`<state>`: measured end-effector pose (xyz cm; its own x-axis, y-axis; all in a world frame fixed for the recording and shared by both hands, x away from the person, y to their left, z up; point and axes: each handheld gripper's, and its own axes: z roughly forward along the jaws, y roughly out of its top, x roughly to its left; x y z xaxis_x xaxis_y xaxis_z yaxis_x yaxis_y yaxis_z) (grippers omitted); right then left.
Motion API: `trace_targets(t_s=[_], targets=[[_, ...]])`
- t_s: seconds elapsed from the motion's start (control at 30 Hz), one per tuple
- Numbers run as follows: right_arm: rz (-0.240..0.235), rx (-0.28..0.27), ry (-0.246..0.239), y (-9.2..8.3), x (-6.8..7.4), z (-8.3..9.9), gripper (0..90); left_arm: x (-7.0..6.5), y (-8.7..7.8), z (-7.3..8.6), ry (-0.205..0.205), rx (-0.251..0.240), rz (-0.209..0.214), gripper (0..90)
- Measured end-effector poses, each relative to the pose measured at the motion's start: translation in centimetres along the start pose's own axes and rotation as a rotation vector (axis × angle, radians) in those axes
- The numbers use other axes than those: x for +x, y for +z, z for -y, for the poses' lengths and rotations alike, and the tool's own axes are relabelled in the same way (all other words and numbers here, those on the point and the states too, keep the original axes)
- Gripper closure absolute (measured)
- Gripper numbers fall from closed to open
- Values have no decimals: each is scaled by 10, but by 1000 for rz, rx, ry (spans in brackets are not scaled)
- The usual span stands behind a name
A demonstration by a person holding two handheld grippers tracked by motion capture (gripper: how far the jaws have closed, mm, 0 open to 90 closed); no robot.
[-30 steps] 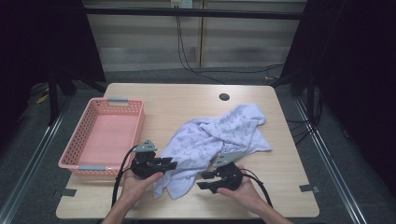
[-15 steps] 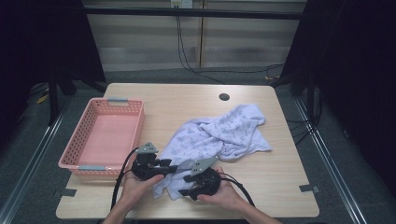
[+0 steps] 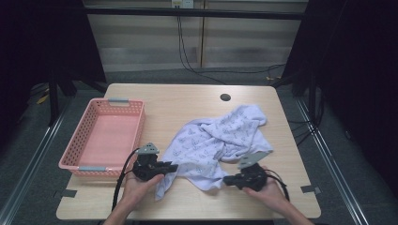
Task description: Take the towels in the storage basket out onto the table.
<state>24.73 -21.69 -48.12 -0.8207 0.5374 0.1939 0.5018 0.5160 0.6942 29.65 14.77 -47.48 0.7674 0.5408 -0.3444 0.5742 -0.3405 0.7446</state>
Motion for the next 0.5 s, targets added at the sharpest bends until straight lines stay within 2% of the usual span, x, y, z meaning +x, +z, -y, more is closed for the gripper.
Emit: trace_targets(t_s=[0.07, 0.13, 0.2, 0.3, 0.4, 0.5], targets=[[47, -5, 21, -17, -9, 11, 878, 1, 1, -1, -9, 2, -2, 736], [90, -26, 61, -35, -21, 23, 878, 1, 4, -1, -4, 24, -22, 700], [126, -24, 79, -46, -28, 34, 878, 1, 8, 0, -20, 42, -18, 643], [144, -9, 87, -48, -31, 44, 876, -5, 13, -2, 9, 50, -2, 585], [125, 8, 87, -47, -30, 50, 843, -12, 7, -3, 37, 28, 19, 531], [126, -6, 96, -51, -26, 51, 773, -15, -6, -2, 24, 3, -1, 516]])
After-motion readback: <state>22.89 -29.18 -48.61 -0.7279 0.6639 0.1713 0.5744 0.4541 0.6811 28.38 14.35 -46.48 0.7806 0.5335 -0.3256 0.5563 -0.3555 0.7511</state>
